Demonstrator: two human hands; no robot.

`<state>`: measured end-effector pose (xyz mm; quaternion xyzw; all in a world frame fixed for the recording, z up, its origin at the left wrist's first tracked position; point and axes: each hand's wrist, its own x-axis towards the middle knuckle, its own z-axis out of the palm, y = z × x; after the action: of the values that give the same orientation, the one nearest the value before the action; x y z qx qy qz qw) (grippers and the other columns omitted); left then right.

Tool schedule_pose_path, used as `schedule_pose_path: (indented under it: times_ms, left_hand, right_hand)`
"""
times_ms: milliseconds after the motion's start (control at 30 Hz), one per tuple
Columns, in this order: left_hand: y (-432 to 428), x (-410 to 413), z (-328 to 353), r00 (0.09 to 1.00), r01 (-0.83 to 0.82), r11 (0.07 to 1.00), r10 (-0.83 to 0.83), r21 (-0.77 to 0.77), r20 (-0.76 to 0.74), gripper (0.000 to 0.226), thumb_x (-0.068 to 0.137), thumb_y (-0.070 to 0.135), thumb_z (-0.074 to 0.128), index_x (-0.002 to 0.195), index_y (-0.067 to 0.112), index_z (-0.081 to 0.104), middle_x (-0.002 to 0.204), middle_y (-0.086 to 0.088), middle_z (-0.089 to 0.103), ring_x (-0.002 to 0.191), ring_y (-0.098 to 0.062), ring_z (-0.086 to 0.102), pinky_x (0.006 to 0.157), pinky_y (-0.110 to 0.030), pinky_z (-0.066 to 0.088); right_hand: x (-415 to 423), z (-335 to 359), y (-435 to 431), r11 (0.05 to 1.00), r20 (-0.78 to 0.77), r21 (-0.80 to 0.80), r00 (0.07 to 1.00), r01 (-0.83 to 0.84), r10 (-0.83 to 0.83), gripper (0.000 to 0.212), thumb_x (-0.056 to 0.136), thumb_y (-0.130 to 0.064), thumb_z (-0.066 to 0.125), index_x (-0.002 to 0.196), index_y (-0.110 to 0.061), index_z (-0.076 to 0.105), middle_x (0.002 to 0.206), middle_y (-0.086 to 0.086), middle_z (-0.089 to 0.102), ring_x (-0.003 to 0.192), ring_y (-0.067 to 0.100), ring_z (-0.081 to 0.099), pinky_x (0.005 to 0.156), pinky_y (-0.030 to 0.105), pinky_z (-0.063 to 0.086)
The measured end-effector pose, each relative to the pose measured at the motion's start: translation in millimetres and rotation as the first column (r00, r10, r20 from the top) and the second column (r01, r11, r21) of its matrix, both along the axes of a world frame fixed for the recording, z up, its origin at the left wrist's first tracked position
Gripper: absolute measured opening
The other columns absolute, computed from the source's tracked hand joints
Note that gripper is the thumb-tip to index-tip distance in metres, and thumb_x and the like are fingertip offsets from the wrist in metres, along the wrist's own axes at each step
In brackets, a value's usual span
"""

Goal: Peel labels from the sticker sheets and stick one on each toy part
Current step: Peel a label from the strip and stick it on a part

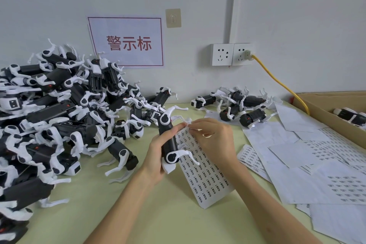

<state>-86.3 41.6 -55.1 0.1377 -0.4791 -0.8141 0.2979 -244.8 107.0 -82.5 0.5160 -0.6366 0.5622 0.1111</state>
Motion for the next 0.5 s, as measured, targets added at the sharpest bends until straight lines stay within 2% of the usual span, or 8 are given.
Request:
schedule_pose_path:
  times_ms: [67, 133, 233, 367, 433, 500]
  left_hand:
    - [1.1, -0.3, -0.5, 1.0, -0.006, 1.0, 0.006, -0.003, -0.003, 0.035, 0.081, 0.032, 0.071, 0.109, 0.015, 0.081, 0.109, -0.01, 0.077, 0.082, -0.014, 0.074, 0.065, -0.021, 0.058]
    - [0.8, -1.6, -1.1, 1.0, -0.027, 0.999, 0.027, -0.018, 0.01, 0.034, 0.08, 0.034, 0.072, 0.108, 0.017, 0.082, 0.114, -0.01, 0.075, 0.088, -0.013, 0.073, 0.071, -0.022, 0.059]
    - [-1.4, -2.5, -2.5, 1.0, -0.012, 1.0, 0.012, -0.019, 0.003, 0.037, 0.079, 0.034, 0.073, 0.11, 0.018, 0.081, 0.116, -0.011, 0.075, 0.094, -0.016, 0.074, 0.074, -0.024, 0.059]
    - [-4.2, -2.7, -5.1, 1.0, 0.014, 1.0, -0.015, -0.02, -0.015, 0.039, 0.081, 0.035, 0.074, 0.116, 0.019, 0.079, 0.12, -0.012, 0.074, 0.103, -0.019, 0.074, 0.077, -0.027, 0.059]
    - [-5.0, -3.1, -5.9, 1.0, 0.011, 0.999, -0.011, -0.033, -0.019, 0.043, 0.08, 0.036, 0.075, 0.118, 0.018, 0.078, 0.12, -0.011, 0.074, 0.103, -0.019, 0.073, 0.077, -0.026, 0.059]
    - [-6.5, -3.7, -7.4, 1.0, -0.006, 0.999, 0.006, -0.05, -0.001, 0.04, 0.083, 0.035, 0.07, 0.119, 0.019, 0.077, 0.123, -0.01, 0.073, 0.105, -0.018, 0.071, 0.078, -0.027, 0.059]
  right_hand:
    - [0.5, 1.1, 0.9, 1.0, -0.004, 0.014, 1.0, 0.003, -0.003, 0.019, 0.084, -0.012, 0.081, 0.094, -0.029, 0.082, 0.099, -0.022, 0.073, 0.072, 0.001, 0.066, 0.067, 0.011, 0.049]
    - [0.6, 2.1, 1.6, 1.0, 0.007, 0.027, 1.0, -0.003, 0.003, 0.019, 0.085, -0.012, 0.08, 0.092, -0.03, 0.083, 0.102, -0.024, 0.072, 0.072, -0.001, 0.066, 0.067, 0.011, 0.05]
    - [1.8, 4.4, 2.9, 0.997, 0.082, 0.079, 0.997, -0.02, 0.014, 0.019, 0.086, -0.019, 0.079, 0.09, -0.037, 0.079, 0.099, -0.031, 0.071, 0.063, 0.006, 0.066, 0.064, 0.022, 0.055]
    - [5.4, 6.8, 4.3, 0.991, 0.126, 0.13, 0.992, -0.015, -0.001, 0.018, 0.089, -0.03, 0.075, 0.091, -0.048, 0.071, 0.093, -0.023, 0.074, 0.062, 0.004, 0.068, 0.061, 0.034, 0.057]
    - [6.7, 7.8, 4.6, 0.992, 0.134, 0.127, 0.991, -0.021, 0.004, 0.023, 0.087, -0.027, 0.076, 0.085, -0.048, 0.068, 0.098, -0.032, 0.07, 0.066, 0.003, 0.069, 0.062, 0.03, 0.057]
    - [6.9, 7.4, 4.4, 0.992, 0.119, 0.125, 0.993, -0.027, 0.012, 0.022, 0.086, -0.023, 0.076, 0.084, -0.044, 0.068, 0.103, -0.035, 0.067, 0.072, 0.001, 0.069, 0.064, 0.018, 0.053]
